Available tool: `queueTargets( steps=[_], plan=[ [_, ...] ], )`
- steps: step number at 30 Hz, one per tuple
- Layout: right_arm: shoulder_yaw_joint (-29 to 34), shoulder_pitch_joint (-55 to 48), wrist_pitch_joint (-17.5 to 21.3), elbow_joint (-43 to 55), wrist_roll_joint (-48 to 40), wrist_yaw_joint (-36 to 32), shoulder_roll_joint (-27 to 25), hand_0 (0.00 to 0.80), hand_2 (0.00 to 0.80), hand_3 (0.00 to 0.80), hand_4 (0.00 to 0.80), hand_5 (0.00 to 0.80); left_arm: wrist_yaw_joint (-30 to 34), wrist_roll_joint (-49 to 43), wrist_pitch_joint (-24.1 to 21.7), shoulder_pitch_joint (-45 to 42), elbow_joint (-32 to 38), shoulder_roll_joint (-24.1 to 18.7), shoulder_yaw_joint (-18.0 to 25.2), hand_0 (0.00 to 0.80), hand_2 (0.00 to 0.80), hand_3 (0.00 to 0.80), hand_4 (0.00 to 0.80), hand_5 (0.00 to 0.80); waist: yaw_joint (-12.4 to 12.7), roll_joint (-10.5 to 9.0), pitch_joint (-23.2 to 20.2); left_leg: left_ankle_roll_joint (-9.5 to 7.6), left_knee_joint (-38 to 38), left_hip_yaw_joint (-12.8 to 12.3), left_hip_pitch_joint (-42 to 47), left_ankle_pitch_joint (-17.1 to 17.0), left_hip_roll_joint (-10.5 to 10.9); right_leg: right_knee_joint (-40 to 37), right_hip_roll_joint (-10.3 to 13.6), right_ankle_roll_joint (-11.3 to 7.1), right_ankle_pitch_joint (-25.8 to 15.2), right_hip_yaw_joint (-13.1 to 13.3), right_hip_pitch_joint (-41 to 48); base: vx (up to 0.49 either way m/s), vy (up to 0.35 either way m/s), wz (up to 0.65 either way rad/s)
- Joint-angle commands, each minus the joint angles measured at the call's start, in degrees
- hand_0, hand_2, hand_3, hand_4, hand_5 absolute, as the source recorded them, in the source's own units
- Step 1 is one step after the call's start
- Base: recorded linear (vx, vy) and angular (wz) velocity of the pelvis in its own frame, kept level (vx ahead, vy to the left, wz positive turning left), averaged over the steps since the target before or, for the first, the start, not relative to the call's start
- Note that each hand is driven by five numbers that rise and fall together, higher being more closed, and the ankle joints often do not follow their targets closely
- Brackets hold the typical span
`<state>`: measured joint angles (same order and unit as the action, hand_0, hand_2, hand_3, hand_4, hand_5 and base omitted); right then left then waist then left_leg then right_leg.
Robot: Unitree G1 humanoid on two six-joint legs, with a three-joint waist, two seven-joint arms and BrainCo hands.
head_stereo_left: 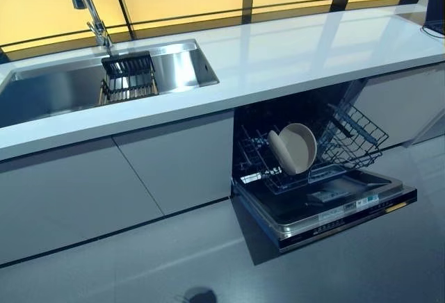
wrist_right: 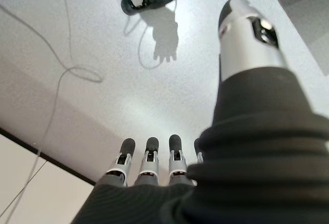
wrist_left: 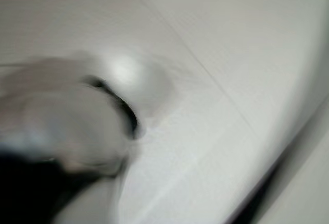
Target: Take plates into dishwasher
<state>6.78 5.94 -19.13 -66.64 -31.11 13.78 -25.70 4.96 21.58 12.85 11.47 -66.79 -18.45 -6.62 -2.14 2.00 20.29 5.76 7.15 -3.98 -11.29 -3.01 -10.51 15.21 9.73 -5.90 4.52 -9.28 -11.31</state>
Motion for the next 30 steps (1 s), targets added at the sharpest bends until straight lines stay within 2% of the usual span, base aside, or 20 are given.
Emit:
queueTargets(
  steps=[1,5,7,10,11,12,13,14,15,16,19,20,23,25,27,30],
  plan=[
    [-0.03,0.49,3.28,-0.79,-7.95,0.26,0.08,0.000,0.000,0.000,0.000,0.000,-0.44,1.95,-1.81,0.33,-0.25,-0.52,-1.12,0.000,0.000,0.000,0.000,0.000,1.05,-0.84,0.42,-2.98,-2.79,-0.51,2.16,0.56,1.79,0.35,1.88,0.11,1.47,-0.04,3.28,-0.139,-0.075,0.14],
    [0.60,0.24,4.15,-0.33,-10.56,-0.92,0.48,0.000,0.000,0.000,0.000,0.000,-0.98,2.79,-1.72,-0.29,0.04,-0.05,-0.74,0.000,0.000,0.000,0.000,0.000,1.01,-0.22,0.40,-2.72,-4.54,-0.46,2.93,-0.24,1.87,1.05,1.43,0.66,2.49,-0.49,3.45,-0.072,-0.039,0.06],
    [1.23,0.21,5.68,0.13,-14.86,-1.82,1.09,0.000,0.000,0.000,0.000,0.000,-1.89,3.98,-2.15,-0.88,-0.04,0.30,-0.59,0.000,0.000,0.000,0.000,0.000,1.30,0.57,0.36,-2.16,-5.88,-0.10,2.88,-1.32,1.51,2.74,0.74,1.57,4.20,-1.29,3.36,-0.105,-0.083,0.07],
    [1.34,0.35,9.19,1.92,-19.98,-5.59,1.68,0.000,0.000,0.000,0.000,0.000,-3.41,8.94,-3.92,-3.29,0.11,1.23,0.70,0.000,0.000,0.000,0.000,0.000,1.86,1.60,0.42,-0.37,-9.12,0.94,2.65,-4.61,0.54,2.84,-1.64,3.31,5.91,-1.61,4.63,-0.009,-0.107,0.04],
    [1.49,0.67,10.54,2.84,-22.06,-6.34,2.12,0.000,0.000,0.000,0.000,0.000,-3.46,10.99,-4.45,-4.43,0.71,1.86,1.91,0.000,0.000,0.000,0.000,0.000,1.84,1.68,0.56,0.13,-9.95,0.56,2.27,-6.11,0.21,0.79,-2.84,3.73,5.37,-1.16,5.71,-0.026,-0.143,-0.04],
    [1.77,0.65,11.62,2.97,-23.90,-6.50,2.62,0.000,0.000,0.000,0.000,0.000,-3.20,11.05,-4.36,-4.70,0.87,2.24,2.36,0.000,0.000,0.000,0.000,0.000,1.72,1.64,0.68,0.13,-9.31,-0.05,1.74,-6.01,0.26,-0.40,-3.14,3.86,4.83,-1.10,6.37,-0.100,-0.182,-0.04],
    [2.36,0.50,13.77,2.57,-27.07,-7.05,3.40,0.000,0.000,0.000,0.000,0.000,-2.56,10.23,-4.46,-4.80,0.61,2.85,2.81,0.000,0.000,0.000,0.000,0.000,1.00,0.80,0.96,-1.14,-1.51,-2.36,0.75,-1.84,1.80,-1.57,-2.32,4.28,4.15,-1.66,7.08,-0.127,-0.166,0.00],
    [2.80,0.58,14.85,2.20,-29.69,-7.80,3.74,0.000,0.000,0.000,0.000,0.000,-1.97,9.79,-4.78,-4.87,0.38,3.09,2.82,0.000,0.000,0.000,0.000,0.000,0.76,0.20,0.91,-2.32,4.09,-3.20,0.14,2.18,3.26,-1.90,-1.17,4.46,3.65,-1.97,6.93,-0.112,-0.129,0.07],
    [2.80,0.58,14.85,2.20,-29.69,-7.80,3.74,0.000,0.000,0.000,0.000,0.000,-1.97,9.79,-4.78,-4.87,0.38,3.09,2.82,0.000,0.000,0.000,0.000,0.000,0.76,0.20,0.91,-2.32,4.09,-3.20,0.14,2.18,3.26,-1.90,-1.17,4.46,3.65,-1.97,6.93,-0.078,-0.014,0.40],
    [3.51,1.44,16.61,2.06,-33.12,-9.38,4.47,0.000,0.000,0.000,0.000,0.000,-1.18,9.46,-5.10,-5.44,0.54,3.60,3.24,0.000,0.000,0.000,0.000,0.000,1.10,0.39,0.71,-4.27,5.93,-2.93,0.80,6.06,5.88,-0.32,-0.05,3.81,3.89,-2.08,5.91,-0.031,0.041,0.46],
    [3.88,1.82,17.14,2.66,-33.90,-10.01,5.05,0.000,0.000,0.000,0.000,0.000,-1.14,9.70,-5.07,-6.06,0.89,3.85,2.95,0.000,0.000,0.000,0.000,0.000,1.34,1.59,0.16,-3.96,2.31,-2.89,2.30,4.05,5.77,0.22,-0.67,3.55,3.98,-2.46,5.15,-0.008,0.045,0.14],
    [5.52,2.00,18.21,3.42,-35.12,-11.20,5.33,0.000,0.000,0.000,0.000,0.000,-0.46,8.98,-5.69,-7.21,1.48,3.78,2.90,0.000,0.000,0.000,0.000,0.000,1.97,2.31,0.40,-3.65,0.97,-2.56,2.34,3.26,6.63,0.95,-0.64,3.44,3.85,-2.81,4.44,-0.031,0.044,-0.13],
    [7.63,3.35,20.15,4.33,-38.88,-12.27,4.11,0.000,0.000,0.000,0.000,0.000,-0.51,9.47,-6.01,-7.48,2.40,3.95,1.76,0.000,0.000,0.000,0.000,0.000,2.30,3.72,2.01,-3.84,2.08,-2.54,1.35,3.32,7.34,3.94,0.29,3.87,4.66,-4.07,2.79,-0.068,0.028,-0.03],
    [7.79,3.58,20.20,4.36,-39.18,-12.33,3.92,0.000,0.000,0.000,0.000,0.000,-0.49,9.62,-6.10,-7.46,2.39,3.97,1.67,0.000,0.000,0.000,0.000,0.000,2.31,3.89,2.16,-3.84,2.27,-2.48,1.19,3.33,7.45,4.39,0.42,3.93,4.78,-4.14,2.45,-0.052,0.030,0.06],
    [9.28,6.39,22.25,5.34,-44.21,-12.55,1.67,0.000,0.000,0.000,0.000,0.000,0.24,10.74,-6.82,-7.50,2.52,4.47,0.36,0.000,0.000,0.000,0.000,0.000,2.68,6.03,4.13,-3.82,5.25,-1.92,-1.27,3.79,8.38,9.01,1.88,4.85,6.00,-4.71,-1.08,-0.134,0.070,0.13],
    [10.46,8.42,23.75,6.87,-47.20,-13.03,0.73,0.000,0.000,0.000,0.000,0.000,0.88,10.87,-7.51,-7.76,2.67,4.89,-0.40,0.000,0.000,0.000,0.000,0.000,2.82,7.58,5.32,-4.02,7.92,-1.54,-3.13,4.38,9.31,12.86,3.07,5.53,7.37,-4.54,-3.48,-0.064,0.059,0.12]
  ],
)
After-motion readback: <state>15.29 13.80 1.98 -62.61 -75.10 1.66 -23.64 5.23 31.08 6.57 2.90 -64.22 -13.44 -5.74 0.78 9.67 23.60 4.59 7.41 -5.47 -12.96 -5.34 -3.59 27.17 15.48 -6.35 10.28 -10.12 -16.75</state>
